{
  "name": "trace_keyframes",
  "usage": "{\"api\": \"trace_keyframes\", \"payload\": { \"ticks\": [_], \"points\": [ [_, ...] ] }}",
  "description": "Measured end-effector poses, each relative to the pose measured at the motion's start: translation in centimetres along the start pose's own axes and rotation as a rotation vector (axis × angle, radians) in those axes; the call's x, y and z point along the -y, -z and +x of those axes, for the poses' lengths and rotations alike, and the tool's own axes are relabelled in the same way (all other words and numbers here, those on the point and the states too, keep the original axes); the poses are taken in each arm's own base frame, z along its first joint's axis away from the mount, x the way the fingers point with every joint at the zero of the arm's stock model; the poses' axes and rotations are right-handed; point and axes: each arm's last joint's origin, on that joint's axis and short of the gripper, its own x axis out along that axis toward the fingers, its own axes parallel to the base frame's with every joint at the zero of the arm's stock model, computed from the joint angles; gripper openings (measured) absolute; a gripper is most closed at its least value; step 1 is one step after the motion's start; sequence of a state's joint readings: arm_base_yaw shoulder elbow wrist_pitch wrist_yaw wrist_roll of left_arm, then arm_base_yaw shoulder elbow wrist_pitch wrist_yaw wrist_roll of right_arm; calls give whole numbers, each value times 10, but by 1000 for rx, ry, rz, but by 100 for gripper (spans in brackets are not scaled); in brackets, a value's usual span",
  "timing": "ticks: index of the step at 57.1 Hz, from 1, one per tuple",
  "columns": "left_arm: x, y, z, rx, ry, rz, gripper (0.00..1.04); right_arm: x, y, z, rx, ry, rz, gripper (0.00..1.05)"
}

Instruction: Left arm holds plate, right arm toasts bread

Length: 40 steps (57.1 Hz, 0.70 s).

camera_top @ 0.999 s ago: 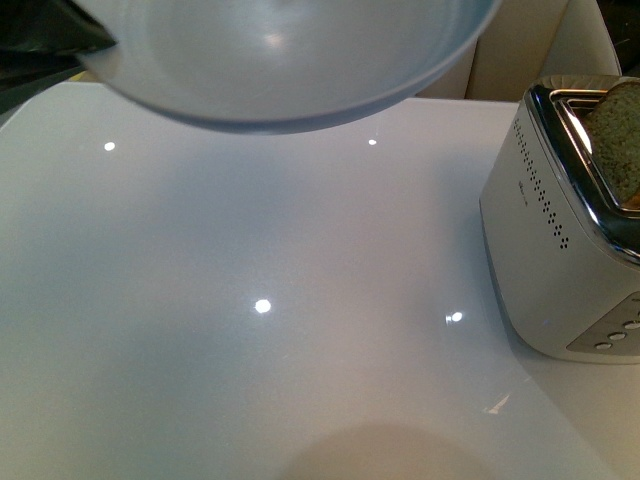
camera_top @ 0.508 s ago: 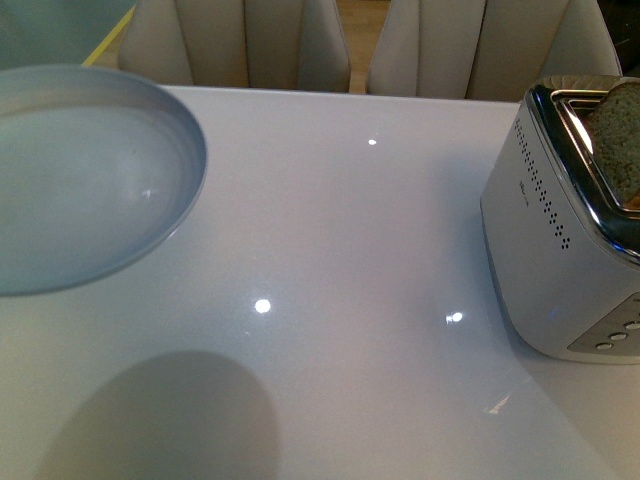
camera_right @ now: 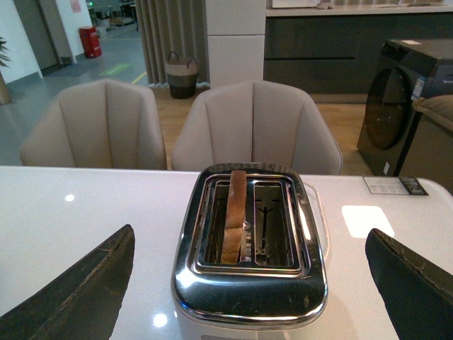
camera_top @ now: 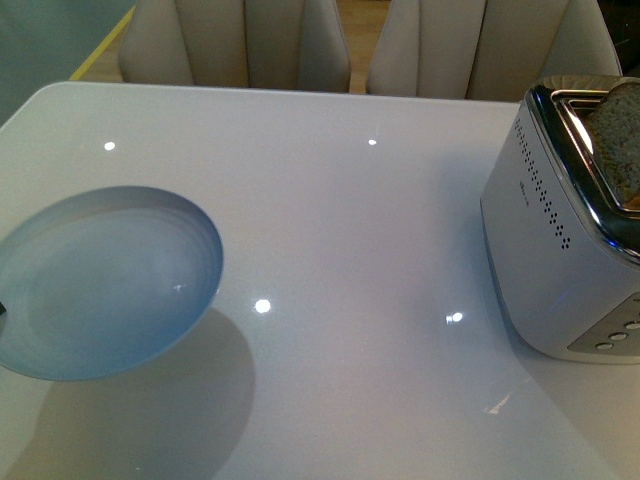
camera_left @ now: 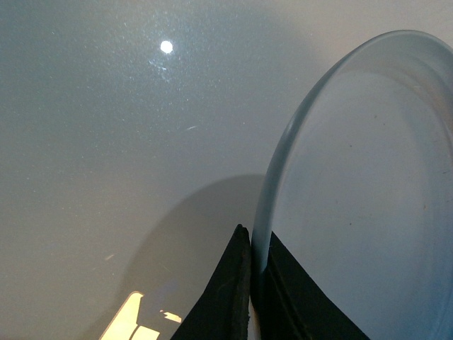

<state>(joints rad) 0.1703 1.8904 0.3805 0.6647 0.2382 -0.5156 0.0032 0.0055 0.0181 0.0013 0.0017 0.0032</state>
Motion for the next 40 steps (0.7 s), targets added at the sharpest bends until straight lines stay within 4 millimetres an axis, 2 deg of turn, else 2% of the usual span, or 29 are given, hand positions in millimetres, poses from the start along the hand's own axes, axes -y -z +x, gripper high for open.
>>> {"api": "trace_keyframes", "payload": {
  "ticks": [18, 40],
  "points": [
    [-14, 2, 47, -48, 6, 23, 3, 0, 0, 0, 0, 0, 0, 96],
    [-18, 11, 83, -94, 45, 60, 3, 0, 0, 0, 0, 0, 0, 96]
  ]
}}
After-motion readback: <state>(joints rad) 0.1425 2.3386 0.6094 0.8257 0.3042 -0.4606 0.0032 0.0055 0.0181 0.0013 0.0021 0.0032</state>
